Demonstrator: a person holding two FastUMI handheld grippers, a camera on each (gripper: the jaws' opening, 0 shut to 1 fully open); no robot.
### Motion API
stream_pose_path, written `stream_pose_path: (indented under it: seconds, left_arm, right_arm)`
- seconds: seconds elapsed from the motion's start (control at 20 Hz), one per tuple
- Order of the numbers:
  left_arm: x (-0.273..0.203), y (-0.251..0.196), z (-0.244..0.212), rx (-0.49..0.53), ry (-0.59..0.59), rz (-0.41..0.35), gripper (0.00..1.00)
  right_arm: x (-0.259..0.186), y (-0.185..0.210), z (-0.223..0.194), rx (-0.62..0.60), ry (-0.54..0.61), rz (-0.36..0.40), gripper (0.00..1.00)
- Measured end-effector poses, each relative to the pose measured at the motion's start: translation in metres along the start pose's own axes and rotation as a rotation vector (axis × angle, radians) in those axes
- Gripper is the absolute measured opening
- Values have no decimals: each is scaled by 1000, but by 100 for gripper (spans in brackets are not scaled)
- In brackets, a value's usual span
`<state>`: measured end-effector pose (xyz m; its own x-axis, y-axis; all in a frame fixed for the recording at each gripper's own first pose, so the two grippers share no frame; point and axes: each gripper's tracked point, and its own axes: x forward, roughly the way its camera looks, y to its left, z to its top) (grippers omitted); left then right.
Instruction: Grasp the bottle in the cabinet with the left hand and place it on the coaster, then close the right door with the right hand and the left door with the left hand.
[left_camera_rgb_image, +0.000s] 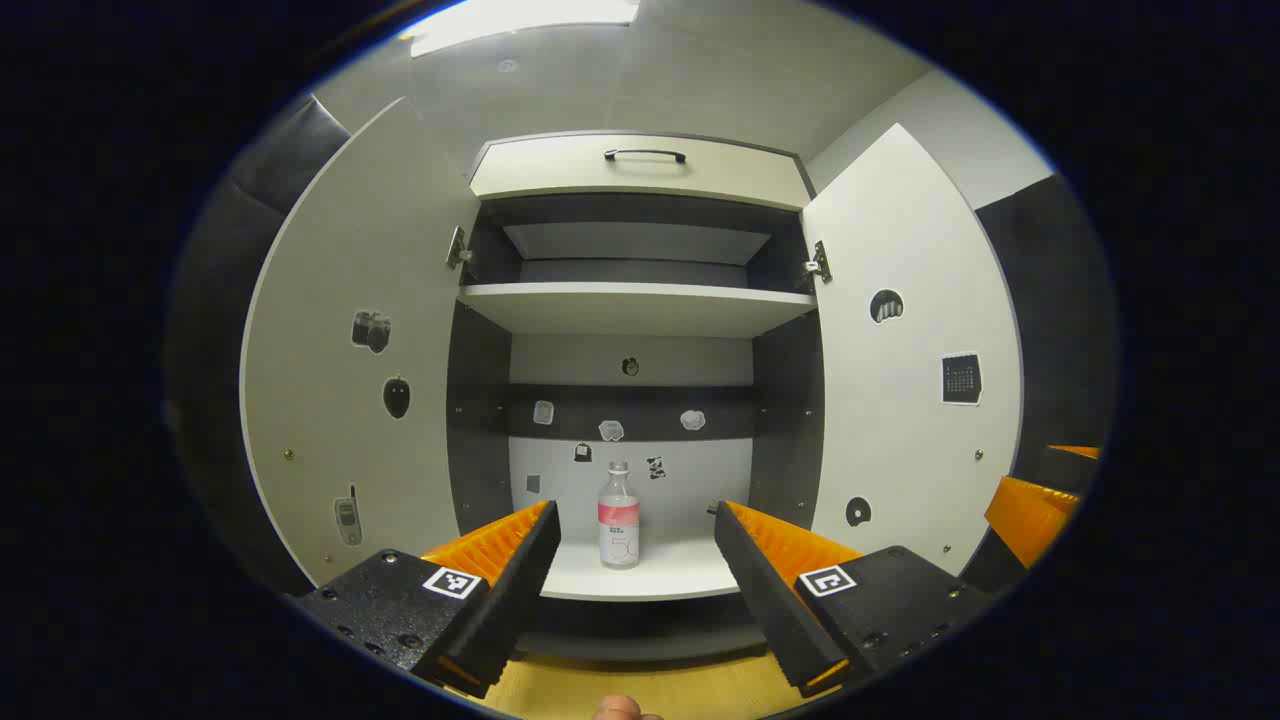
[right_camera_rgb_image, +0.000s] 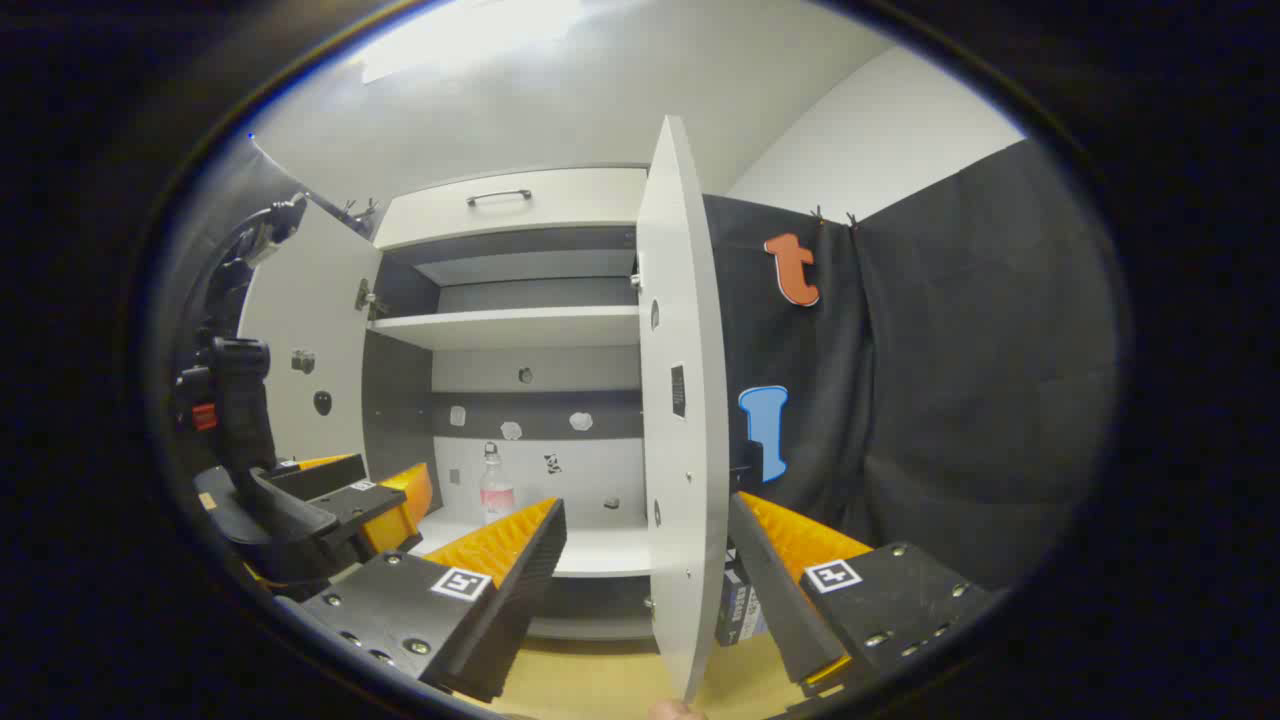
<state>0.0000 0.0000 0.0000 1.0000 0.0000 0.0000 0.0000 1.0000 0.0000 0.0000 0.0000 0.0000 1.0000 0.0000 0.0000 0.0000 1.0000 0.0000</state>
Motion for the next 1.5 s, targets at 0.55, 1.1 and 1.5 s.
stream_pose_path:
  seconds: [0.55,1.1,1.5]
  left_arm:
    - [-6,-40,0,-13,30,-44,100]
    - [-13,-45,1,11,30,-28,99]
    - [11,-15,-20,53,77,25,99]
  right_arm:
    - [-11,-16,1,-51,6,-8,100]
    - [-10,-18,-4,-34,10,15,98]
    - [-11,-18,0,-17,-6,-18,98]
